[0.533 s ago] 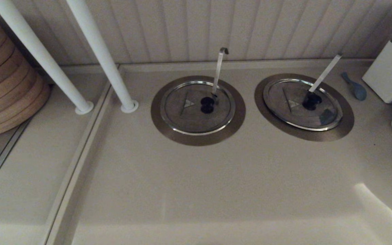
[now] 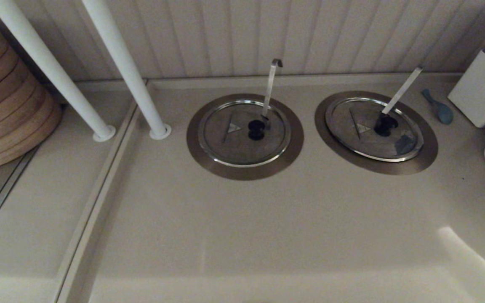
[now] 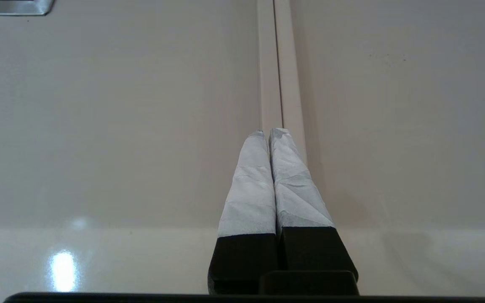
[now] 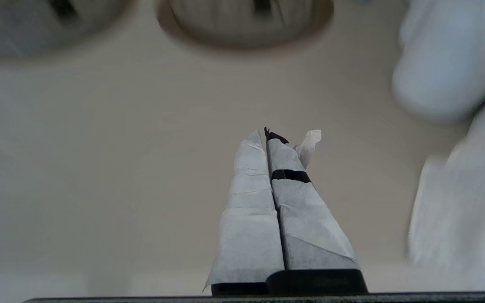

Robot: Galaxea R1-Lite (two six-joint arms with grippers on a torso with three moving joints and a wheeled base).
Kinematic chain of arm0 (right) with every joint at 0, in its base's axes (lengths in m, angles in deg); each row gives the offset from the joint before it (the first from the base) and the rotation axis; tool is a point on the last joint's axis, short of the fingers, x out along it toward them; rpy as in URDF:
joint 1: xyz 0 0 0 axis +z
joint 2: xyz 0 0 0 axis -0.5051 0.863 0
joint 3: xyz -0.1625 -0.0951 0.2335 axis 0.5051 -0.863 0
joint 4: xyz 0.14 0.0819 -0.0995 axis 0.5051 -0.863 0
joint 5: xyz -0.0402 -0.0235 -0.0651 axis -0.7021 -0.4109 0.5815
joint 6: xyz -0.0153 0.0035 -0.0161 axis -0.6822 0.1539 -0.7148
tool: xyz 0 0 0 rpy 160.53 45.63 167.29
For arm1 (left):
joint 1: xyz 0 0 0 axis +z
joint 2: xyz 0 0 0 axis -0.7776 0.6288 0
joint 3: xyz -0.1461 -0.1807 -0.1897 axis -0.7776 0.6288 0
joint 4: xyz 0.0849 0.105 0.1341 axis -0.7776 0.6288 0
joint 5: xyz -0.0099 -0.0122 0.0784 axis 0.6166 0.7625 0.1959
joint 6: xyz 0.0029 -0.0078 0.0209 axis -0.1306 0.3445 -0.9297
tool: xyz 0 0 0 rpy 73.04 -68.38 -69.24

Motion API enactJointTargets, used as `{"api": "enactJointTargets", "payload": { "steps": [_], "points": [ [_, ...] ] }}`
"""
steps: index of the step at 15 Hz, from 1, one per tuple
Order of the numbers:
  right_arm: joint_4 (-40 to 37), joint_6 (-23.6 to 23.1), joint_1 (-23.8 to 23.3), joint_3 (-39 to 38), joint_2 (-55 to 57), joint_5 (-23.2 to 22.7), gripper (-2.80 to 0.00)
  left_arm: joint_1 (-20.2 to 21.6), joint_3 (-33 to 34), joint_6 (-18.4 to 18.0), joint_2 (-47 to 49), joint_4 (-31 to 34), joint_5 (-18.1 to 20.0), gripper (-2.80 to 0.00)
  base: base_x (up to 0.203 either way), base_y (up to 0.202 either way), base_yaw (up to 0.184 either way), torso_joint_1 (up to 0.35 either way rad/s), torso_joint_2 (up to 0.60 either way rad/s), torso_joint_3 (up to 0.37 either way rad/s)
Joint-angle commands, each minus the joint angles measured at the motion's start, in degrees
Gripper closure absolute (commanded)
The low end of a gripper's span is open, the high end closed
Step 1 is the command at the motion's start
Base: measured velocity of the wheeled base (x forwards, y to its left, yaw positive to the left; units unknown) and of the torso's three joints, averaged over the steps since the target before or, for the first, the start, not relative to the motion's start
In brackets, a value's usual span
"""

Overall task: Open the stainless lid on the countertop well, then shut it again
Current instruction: Open the lid

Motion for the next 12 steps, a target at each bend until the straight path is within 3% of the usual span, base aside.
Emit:
{"api": "enactJointTargets", "payload": {
  "steps": [1,5,9,12],
  "points": [
    [-1.2,0.8,0.0,10.1,13.0,-0.7,0.0,0.0,0.0,0.0,0.1,0.0,0.0,0.0,0.0,0.0,0.0,0.0,0.0,0.0],
    [-0.2,2.3,0.0,21.3,36.0,-1.2,0.0,0.0,0.0,0.0,0.1,0.0,0.0,0.0,0.0,0.0,0.0,0.0,0.0,0.0],
    [4.1,3.3,-0.1,29.1,58.1,1.9,0.0,0.0,0.0,0.0,0.1,0.0,0.0,0.0,0.0,0.0,0.0,0.0,0.0,0.0],
    [14.9,4.5,-0.1,32.9,69.8,3.0,0.0,0.1,0.0,0.0,0.1,0.0,0.0,0.0,0.0,0.0,0.0,0.0,0.0,0.0]
  ]
}}
